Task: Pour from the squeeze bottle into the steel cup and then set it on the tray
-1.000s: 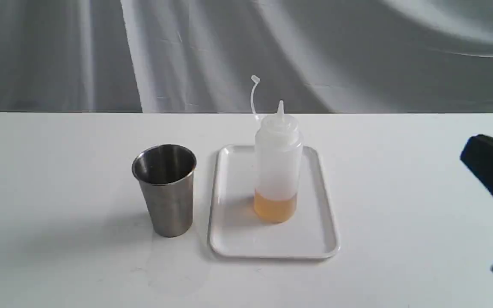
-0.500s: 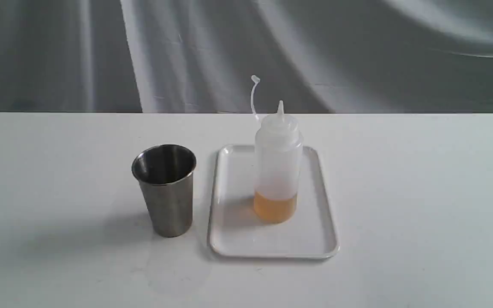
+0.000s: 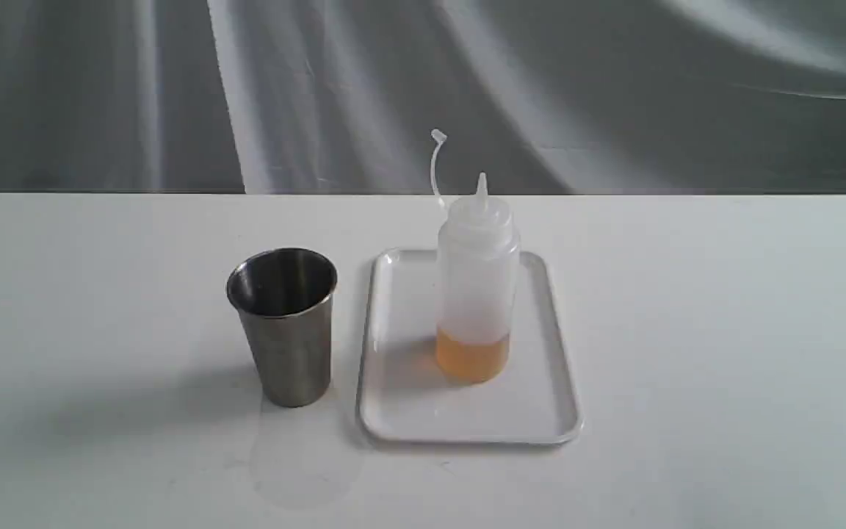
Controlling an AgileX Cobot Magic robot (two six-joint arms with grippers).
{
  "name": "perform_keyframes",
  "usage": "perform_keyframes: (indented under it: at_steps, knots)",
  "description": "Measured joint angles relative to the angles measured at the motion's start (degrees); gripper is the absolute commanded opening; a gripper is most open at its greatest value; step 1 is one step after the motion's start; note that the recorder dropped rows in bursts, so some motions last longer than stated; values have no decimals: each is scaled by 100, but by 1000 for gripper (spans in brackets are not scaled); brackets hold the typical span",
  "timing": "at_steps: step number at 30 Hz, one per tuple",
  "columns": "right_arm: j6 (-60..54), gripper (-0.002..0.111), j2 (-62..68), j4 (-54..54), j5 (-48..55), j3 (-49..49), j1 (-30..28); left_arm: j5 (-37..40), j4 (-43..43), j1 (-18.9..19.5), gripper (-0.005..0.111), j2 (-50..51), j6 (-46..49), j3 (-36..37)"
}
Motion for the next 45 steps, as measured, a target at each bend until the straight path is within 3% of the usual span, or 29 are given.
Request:
perform_keyframes:
  at_steps: [8, 45]
  knots:
    - [0, 0, -10, 26, 1146, 0, 0, 0, 0, 0, 0, 0, 0, 0]
    - [12, 0, -10, 38, 1211, 0, 0, 0, 0, 0, 0, 0, 0, 0]
